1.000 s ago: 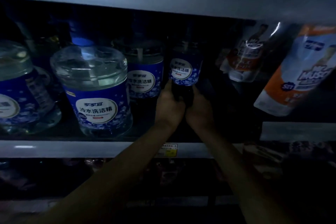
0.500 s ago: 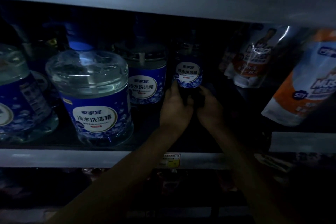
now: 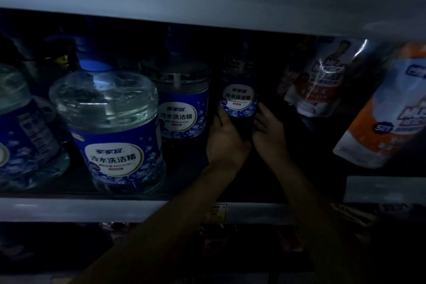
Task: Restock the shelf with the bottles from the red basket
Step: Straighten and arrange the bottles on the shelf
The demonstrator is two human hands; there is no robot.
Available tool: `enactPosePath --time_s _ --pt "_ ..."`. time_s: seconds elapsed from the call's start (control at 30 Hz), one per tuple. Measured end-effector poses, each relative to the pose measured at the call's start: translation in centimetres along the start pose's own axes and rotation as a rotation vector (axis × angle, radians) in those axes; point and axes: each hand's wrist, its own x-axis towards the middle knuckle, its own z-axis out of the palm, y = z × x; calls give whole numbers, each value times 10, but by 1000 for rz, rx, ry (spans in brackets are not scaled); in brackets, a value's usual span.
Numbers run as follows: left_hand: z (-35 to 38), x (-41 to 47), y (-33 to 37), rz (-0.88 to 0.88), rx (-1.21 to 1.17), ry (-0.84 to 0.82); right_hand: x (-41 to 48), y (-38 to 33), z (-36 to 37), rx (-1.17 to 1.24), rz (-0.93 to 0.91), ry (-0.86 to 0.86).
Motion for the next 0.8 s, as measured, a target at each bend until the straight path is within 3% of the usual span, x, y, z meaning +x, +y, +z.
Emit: enactPosePath --time_s 0.27,0.53,0.67,0.8 --pt "-4 1 0 -31 -53 -65 -1 -6 -11 90 51 -54" --pt "-4 -4 6 -62 -62 -30 2 0 -8 97 37 -105" --pt "-16 -12 6 -2 -2 -26 -3 2 -8 -125 -60 -24" --pt "-33 -27 9 98 113 -81 -15 6 -20 -677 -309 -14"
